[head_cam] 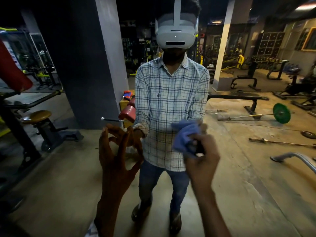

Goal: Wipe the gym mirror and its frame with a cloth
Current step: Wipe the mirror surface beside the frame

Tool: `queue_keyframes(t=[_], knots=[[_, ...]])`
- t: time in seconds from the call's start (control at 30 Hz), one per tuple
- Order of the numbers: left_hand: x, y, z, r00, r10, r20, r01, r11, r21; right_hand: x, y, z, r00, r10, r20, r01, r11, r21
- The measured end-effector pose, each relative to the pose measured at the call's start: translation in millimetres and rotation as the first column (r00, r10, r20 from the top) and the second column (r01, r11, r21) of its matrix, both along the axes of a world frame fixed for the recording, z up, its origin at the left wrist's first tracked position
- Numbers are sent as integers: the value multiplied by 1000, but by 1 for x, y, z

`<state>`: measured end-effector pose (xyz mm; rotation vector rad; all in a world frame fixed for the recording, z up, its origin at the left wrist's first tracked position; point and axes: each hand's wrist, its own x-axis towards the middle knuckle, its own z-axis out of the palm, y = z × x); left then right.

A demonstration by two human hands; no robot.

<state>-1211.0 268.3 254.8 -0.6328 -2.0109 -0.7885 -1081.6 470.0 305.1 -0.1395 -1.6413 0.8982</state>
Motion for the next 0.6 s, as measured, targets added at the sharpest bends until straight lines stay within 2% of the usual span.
queue_keyframes(t=[0.1, 0.17, 0.2, 0.23, 0.3, 0.37, 0.43, 0.53, 0.57, 0.6], knots=[[-6, -11, 0, 999, -30, -25, 29, 999, -34, 2, 25, 25, 950, -258, -177, 193, 928, -318], [-8, -18, 3, 998, -58, -35, 56, 998, -39, -9, 10, 36, 900, -359, -249, 232, 876, -423], [-9, -21, 5, 997, -66, -49, 64, 997, -39, -18, -6, 39, 906, -320, -278, 204, 905, -374], [-10, -25, 7, 996, -73, -55, 71, 997, -40, -28, -25, 37, 936, -213, -279, 138, 955, -264], [-16, -33, 9, 993, -77, -85, 71, 995, -63, -41, -57, 28, 992, 29, -124, -25, 999, 36], [-20, -38, 8, 993, -80, -82, 72, 993, -89, -40, -63, 28, 996, 88, 26, -91, 969, 231], [-22, -40, 7, 993, -83, -79, 74, 991, -109, -33, -48, 38, 999, 17, -41, -10, 987, 161], [-23, -40, 9, 984, -115, -137, 98, 987, -125, -30, -32, 56, 939, -249, -239, 218, 965, -149], [-23, -40, 9, 982, -130, -140, 113, 986, -125, -35, -37, 58, 919, -284, -274, 237, 952, -191], [-24, -41, 7, 979, -143, -143, 125, 984, -128, -41, -49, 57, 922, -257, -290, 214, 962, -170]])
